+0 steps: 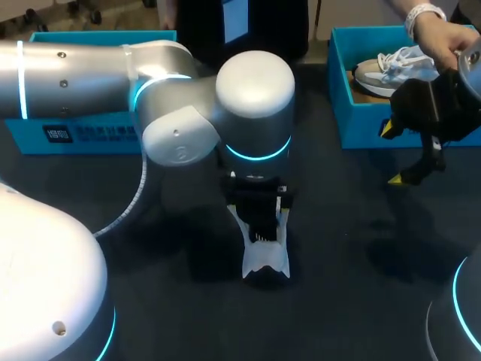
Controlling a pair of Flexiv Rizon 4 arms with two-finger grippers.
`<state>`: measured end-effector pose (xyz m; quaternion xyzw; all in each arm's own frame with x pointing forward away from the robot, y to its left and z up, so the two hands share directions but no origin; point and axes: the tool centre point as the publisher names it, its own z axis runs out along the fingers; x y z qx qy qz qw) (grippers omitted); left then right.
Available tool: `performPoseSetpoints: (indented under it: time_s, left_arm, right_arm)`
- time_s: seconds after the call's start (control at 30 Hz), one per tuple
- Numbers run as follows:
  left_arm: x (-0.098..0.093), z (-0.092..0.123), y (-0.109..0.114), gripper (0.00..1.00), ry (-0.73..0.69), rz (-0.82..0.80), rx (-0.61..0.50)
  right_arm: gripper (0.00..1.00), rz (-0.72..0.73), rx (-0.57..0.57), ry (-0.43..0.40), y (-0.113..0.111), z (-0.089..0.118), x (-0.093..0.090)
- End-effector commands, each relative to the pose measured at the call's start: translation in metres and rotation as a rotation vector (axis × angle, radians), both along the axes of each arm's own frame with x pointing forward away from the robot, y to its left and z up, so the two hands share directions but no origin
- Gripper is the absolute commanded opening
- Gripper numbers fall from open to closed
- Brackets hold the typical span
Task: Take the shoe out of the shoebox, open the shoe tongue, remove and reinsert the insole, then place the shoe into the shoebox
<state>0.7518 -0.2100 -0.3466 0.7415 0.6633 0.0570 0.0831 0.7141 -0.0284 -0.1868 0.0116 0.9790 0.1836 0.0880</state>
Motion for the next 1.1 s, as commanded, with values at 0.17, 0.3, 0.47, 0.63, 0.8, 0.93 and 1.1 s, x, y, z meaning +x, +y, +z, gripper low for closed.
performPoseSetpoints:
  time_s: [0.17,0.3,0.47,0.63,0.8,0.93,1.1]
  left_arm:
    - [0.010,0.021,0.001,1.00,0.007,-0.025,-0.016]
    - [0.021,0.030,0.004,1.00,-0.011,-0.014,-0.025]
    - [0.038,0.043,0.006,1.00,-0.029,-0.018,-0.035]
    - [0.054,0.048,0.001,0.99,-0.013,-0.010,-0.040]
    - [0.057,0.049,-0.004,0.41,-0.023,-0.013,-0.034]
    - [0.053,0.048,-0.005,0.45,-0.017,-0.027,-0.039]
    - [0.046,0.042,-0.003,0.41,-0.007,-0.027,-0.039]
  right_arm:
    - [1.00,-0.001,-0.001,0.000,0.000,-0.001,0.000]
    - [1.00,-0.001,-0.001,0.000,0.000,-0.001,0.000]
    - [1.00,-0.001,-0.001,0.000,0.000,-0.001,0.000]
    - [1.00,-0.001,-0.001,0.000,0.000,-0.001,0.000]
    - [1.00,-0.001,-0.001,0.000,0.000,-0.001,0.000]
    - [1.00,-0.001,-0.001,0.000,0.000,-0.001,0.000]
    - [1.00,-0.001,-0.001,0.000,0.000,-0.001,0.000]
